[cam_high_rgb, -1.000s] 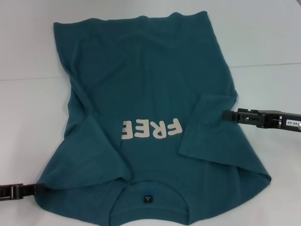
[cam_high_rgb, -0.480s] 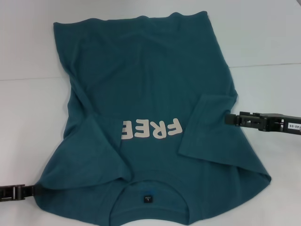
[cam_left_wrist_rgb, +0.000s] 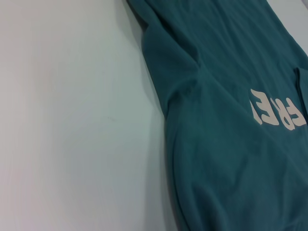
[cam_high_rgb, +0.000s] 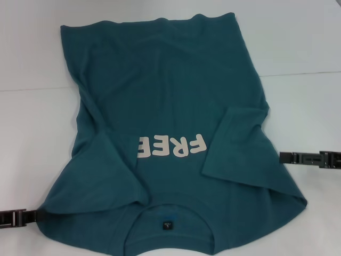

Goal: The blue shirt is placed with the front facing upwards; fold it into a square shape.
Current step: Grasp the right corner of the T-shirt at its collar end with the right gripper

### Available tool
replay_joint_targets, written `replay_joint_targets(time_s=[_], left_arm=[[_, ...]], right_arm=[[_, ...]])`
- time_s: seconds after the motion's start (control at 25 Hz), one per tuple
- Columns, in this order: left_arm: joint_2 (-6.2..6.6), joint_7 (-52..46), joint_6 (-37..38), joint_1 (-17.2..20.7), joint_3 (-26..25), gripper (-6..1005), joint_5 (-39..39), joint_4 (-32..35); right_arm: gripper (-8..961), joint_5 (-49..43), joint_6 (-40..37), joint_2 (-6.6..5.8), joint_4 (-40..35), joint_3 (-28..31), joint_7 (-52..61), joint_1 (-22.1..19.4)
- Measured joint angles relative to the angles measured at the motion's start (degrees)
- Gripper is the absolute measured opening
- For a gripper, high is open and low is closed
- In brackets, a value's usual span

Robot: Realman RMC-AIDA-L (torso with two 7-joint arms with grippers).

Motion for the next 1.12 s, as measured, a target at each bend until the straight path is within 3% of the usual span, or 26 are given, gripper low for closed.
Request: replay_joint_targets(time_s=[0.24, 0.72, 1.12], left_arm=[[0.01, 0.12, 0.02, 0.01, -0.01, 24, 0.00, -0.01], [0.10, 0.16, 0.07, -0.26, 0.00, 24, -0.22, -0.13], [0.10, 0.26, -0.17, -0.35, 0.00, 23, -0.05, -0.22]], right_arm=[[944, -2.10, 2.06, 0.10, 0.41, 0.14, 1.72, -0.49], [944, -7.01, 12.74, 4.24, 0.58, -0.25, 1.34, 1.93], [943, -8.00, 13.62, 4.70, 1.30, -0.32, 1.49, 2.66]])
